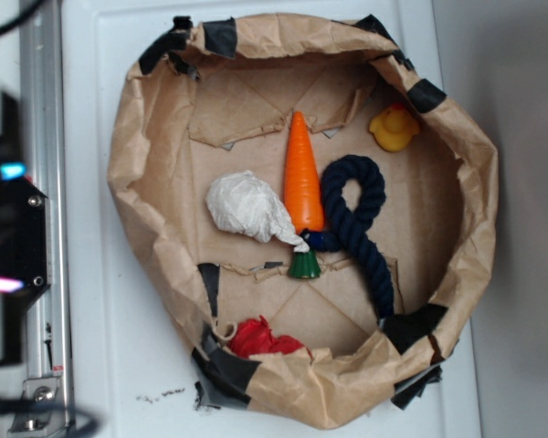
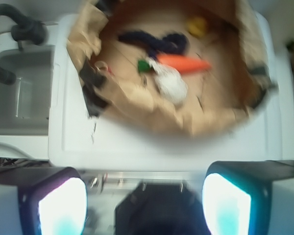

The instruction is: Grab the white paper.

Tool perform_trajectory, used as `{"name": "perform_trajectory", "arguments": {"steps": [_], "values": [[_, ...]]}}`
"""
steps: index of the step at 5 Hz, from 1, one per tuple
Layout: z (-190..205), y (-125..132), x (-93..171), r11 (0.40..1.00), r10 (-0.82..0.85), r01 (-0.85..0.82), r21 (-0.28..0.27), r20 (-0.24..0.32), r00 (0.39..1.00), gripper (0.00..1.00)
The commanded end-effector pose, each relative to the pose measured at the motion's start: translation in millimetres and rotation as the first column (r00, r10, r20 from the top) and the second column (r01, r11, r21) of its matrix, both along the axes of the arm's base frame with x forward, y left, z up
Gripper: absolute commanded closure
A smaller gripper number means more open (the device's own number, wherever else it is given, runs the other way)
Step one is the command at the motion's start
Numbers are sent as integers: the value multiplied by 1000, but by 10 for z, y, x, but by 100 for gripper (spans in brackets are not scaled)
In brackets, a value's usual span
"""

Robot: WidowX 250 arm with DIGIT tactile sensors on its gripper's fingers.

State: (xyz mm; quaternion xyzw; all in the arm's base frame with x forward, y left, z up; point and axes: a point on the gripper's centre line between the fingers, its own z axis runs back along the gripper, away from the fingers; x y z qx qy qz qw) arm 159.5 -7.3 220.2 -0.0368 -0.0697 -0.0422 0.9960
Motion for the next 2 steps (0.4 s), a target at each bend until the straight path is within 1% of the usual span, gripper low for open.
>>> {"name": "perform_trajectory", "arguments": {"steps": [1, 2], "values": [[-545, 237, 514, 993, -114, 116, -16, 60, 992, 0], [-1043, 336, 757, 984, -166, 170, -43, 91, 982, 0]]}}
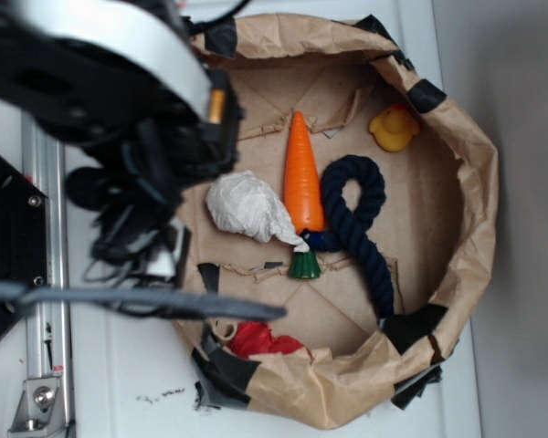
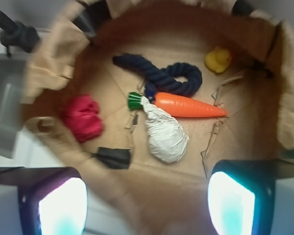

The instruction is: Grab the white paper.

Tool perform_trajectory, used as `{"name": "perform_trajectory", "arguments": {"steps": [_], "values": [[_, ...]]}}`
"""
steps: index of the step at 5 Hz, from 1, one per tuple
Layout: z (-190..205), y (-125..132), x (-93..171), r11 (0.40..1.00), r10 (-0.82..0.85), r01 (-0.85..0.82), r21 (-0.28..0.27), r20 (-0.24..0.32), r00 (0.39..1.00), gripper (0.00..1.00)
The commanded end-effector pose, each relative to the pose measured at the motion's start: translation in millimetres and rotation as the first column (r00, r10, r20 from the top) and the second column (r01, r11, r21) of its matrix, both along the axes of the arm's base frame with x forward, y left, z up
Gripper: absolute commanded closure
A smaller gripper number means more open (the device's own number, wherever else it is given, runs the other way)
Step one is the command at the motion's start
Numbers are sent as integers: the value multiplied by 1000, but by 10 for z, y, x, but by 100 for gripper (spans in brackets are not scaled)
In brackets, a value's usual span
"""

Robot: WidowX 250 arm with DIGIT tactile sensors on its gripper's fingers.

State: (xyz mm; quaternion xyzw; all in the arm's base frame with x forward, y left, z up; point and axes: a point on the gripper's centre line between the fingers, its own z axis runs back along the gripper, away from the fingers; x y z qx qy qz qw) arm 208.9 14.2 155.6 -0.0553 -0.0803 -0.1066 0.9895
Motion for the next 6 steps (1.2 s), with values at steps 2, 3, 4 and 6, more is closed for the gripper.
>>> {"name": "perform_trajectory", "arguments": {"steps": [2, 3, 4, 6], "values": [[-1018, -196, 408, 994, -104, 102, -40, -56, 993, 0], [-1147, -324, 355, 993, -113, 110, -35, -95, 989, 0], [-1284, -441, 350, 991, -120, 127, 45, -134, 984, 100], [-1056, -334, 374, 992, -72, 78, 102, -65, 995, 100]]}}
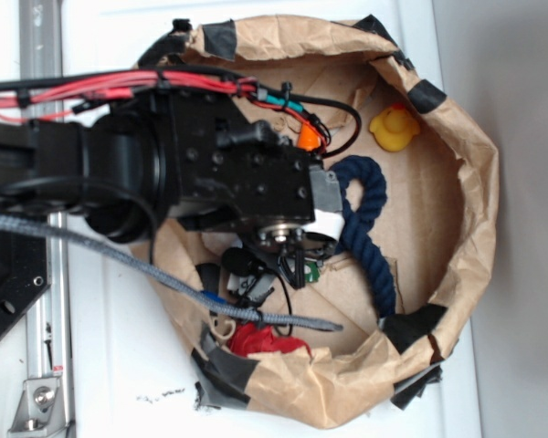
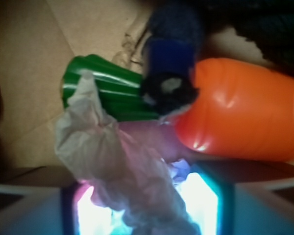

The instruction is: Grab the white paper.

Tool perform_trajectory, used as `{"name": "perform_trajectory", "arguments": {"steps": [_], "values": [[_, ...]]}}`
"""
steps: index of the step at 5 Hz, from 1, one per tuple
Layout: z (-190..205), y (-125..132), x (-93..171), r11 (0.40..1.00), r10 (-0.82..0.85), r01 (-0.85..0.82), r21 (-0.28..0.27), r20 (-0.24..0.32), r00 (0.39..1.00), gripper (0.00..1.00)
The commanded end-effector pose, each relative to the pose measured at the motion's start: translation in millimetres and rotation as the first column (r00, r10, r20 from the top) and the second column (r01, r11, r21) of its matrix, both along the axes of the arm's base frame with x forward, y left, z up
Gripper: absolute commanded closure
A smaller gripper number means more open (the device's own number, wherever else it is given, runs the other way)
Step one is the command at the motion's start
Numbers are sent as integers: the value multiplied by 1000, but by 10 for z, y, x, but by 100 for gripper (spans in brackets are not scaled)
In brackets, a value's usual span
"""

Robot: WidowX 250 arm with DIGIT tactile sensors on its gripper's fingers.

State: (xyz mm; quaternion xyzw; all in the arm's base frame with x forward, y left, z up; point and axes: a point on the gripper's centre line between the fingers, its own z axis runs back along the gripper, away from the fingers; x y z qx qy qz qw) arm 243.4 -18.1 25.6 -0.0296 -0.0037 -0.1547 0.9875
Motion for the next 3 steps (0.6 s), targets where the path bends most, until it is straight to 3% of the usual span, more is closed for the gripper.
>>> {"name": "perform_trajectory", "arguments": {"steps": [1, 2, 3], "values": [[718, 92, 53, 996, 85, -90, 25, 149, 985, 100], [1213, 290, 44, 968, 252, -244, -64, 164, 954, 100], [1650, 353, 44, 937, 349, -342, -67, 196, 917, 100]]}}
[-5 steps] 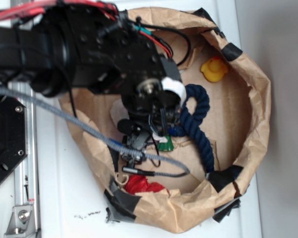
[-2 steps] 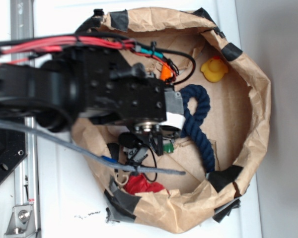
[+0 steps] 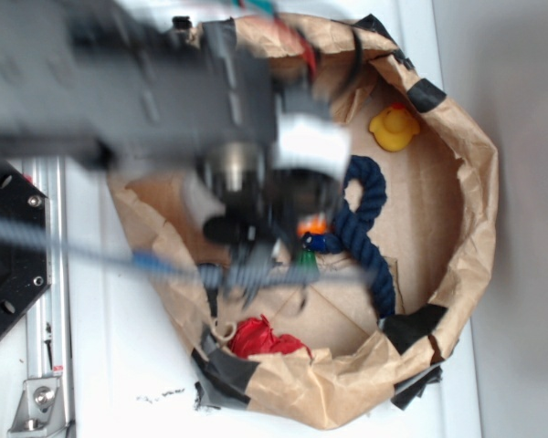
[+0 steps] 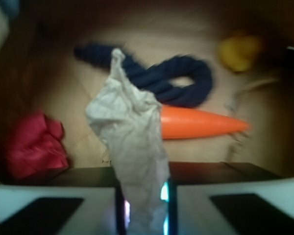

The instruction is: Grab the white paper.

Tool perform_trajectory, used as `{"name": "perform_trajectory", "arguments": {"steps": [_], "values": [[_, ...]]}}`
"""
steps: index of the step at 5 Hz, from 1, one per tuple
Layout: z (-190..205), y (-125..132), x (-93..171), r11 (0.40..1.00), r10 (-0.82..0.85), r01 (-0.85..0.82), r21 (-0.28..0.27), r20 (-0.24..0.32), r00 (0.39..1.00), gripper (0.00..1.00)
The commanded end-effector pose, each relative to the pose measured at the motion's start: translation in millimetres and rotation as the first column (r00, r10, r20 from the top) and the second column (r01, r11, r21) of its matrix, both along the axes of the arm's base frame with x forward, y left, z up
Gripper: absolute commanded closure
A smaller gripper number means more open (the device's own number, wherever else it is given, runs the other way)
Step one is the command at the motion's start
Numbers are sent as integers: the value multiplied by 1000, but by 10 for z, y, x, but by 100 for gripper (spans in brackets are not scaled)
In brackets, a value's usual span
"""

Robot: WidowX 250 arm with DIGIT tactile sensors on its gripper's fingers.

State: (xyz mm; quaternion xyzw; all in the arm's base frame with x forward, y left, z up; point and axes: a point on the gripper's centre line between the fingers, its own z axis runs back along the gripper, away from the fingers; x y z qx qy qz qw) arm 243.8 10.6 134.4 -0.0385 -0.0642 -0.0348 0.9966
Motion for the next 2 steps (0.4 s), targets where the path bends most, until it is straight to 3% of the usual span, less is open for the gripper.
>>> {"name": "perform_trajectory", "arguments": {"steps": [1, 2], "values": [[650, 42, 11, 991, 132, -133, 0, 145, 981, 100], [564, 16, 6, 988, 152, -156, 18, 150, 977, 100]]}}
